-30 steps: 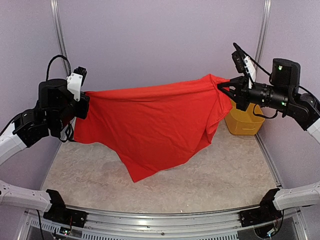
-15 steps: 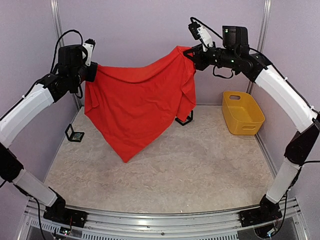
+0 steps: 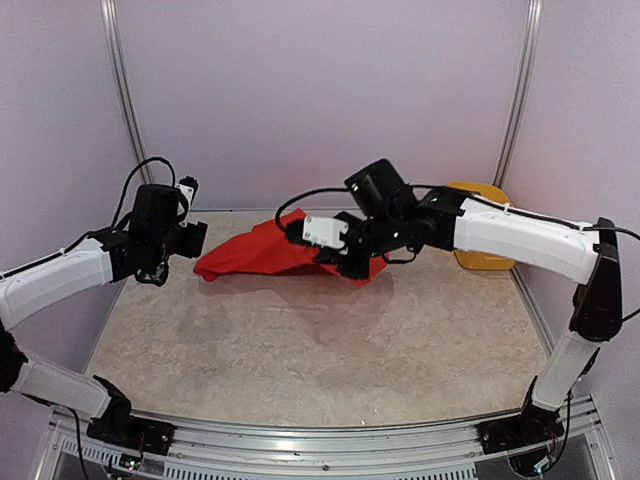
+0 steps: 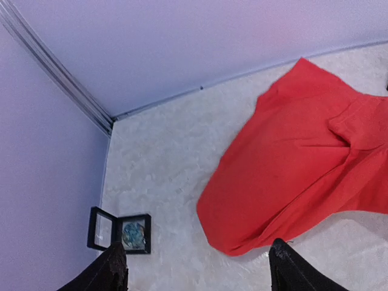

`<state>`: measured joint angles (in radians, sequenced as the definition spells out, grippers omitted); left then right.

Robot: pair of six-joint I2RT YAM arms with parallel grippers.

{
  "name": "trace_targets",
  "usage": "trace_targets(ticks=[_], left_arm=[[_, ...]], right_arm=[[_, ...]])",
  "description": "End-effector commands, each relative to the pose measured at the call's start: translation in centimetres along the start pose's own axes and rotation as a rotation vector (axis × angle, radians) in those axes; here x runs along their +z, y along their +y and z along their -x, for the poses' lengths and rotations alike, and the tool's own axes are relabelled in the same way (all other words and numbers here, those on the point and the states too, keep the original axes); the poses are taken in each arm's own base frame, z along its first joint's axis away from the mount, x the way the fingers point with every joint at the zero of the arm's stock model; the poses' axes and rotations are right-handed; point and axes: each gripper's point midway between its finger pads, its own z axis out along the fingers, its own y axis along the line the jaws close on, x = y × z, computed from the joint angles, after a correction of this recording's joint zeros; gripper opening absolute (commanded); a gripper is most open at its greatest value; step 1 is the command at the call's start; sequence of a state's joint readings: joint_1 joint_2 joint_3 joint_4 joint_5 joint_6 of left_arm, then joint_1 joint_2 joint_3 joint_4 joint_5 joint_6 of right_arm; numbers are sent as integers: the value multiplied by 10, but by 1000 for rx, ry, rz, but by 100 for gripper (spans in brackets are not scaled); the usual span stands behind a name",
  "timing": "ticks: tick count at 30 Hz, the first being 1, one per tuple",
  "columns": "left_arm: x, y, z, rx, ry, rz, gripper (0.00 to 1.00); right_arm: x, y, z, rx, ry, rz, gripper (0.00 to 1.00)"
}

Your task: Pin the brooch onto the clothing

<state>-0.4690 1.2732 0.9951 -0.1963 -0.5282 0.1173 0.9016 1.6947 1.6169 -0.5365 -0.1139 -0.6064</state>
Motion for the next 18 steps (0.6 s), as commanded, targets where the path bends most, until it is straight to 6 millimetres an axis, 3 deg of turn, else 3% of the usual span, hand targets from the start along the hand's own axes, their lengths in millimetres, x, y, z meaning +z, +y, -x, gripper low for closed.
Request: trace_targets(ticks=[1, 4, 7, 9, 12, 14, 15, 18], left_arm=[[-32, -26, -17, -131, -31, -113, 77], [-50, -31, -14, -170, -56, -165, 77], [-62, -45, -6, -188, -78, -247, 77], [-68, -59, -2, -179, -86, -290, 77], [-72, -90, 1, -130, -91, -362, 77], [-73, -115, 1, -78, -87, -412, 77], [-74, -127, 3, -54, -92, -440, 78], [-70, -160, 5, 8, -82, -501, 78]], right_arm=[[58, 145, -57, -221, 258, 289, 1], [83, 213, -90, -250, 389, 403, 9], [89, 246, -115, -290, 510, 420, 27], [88, 249, -117, -266, 528, 398, 33], [81, 241, -101, -190, 463, 345, 42], [69, 234, -83, -125, 388, 317, 83], [61, 232, -72, -90, 345, 314, 97], [28, 224, -39, 12, 182, 321, 99]])
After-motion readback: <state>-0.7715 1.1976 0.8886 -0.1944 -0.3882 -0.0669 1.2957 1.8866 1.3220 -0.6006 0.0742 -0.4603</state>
